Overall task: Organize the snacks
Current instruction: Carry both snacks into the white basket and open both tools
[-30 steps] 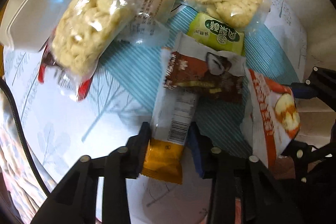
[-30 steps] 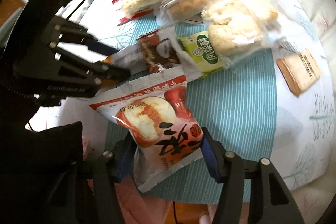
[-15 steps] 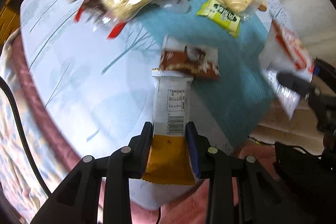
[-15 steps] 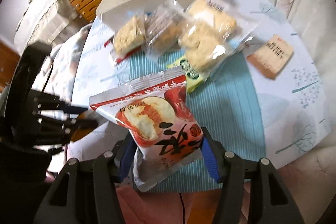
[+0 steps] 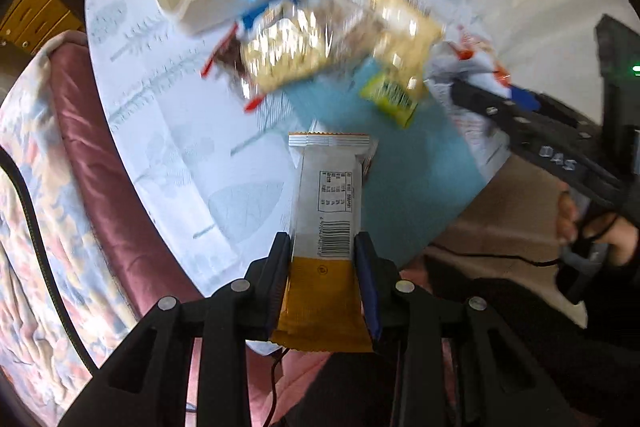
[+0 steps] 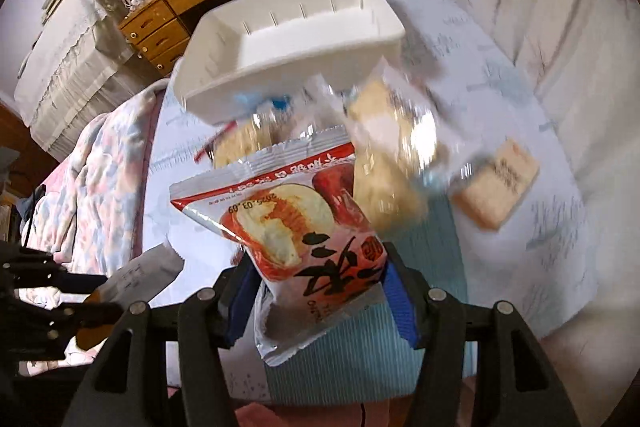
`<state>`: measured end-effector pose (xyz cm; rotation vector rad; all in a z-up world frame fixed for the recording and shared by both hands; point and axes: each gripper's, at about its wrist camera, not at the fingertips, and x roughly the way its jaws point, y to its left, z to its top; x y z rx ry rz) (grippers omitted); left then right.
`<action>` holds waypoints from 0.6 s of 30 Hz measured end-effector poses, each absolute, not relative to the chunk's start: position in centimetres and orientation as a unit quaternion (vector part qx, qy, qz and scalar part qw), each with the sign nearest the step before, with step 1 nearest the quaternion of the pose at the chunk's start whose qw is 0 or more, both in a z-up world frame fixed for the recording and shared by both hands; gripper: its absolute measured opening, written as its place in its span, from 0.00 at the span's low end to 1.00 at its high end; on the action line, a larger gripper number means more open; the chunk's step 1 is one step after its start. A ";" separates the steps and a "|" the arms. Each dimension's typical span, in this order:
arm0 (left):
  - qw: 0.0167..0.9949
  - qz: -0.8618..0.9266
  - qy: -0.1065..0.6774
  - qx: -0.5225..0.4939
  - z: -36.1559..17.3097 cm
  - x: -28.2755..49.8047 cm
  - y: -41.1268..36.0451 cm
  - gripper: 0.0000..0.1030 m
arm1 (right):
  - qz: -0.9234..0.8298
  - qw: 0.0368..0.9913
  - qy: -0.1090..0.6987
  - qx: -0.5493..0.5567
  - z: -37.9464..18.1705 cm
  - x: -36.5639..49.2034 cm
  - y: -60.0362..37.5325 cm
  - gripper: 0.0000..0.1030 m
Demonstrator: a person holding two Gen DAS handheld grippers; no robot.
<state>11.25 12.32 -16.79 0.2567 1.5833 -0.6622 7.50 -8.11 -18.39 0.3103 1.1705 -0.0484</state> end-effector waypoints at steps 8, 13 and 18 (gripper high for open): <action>0.699 -0.252 0.667 0.054 -12.2 16.2 9.6 0.30 | 0.009 0.836 0.527 0.154 -15.1 14.2 -10.9 0.57; 0.733 -0.232 0.640 -0.005 -10.3 20.3 7.9 0.30 | 0.031 0.840 0.521 0.148 -13.9 17.7 -12.8 0.57; 0.767 -0.212 0.603 -0.054 -9.4 24.5 5.9 0.30 | 0.049 0.846 0.508 0.153 -13.8 20.8 -14.7 0.57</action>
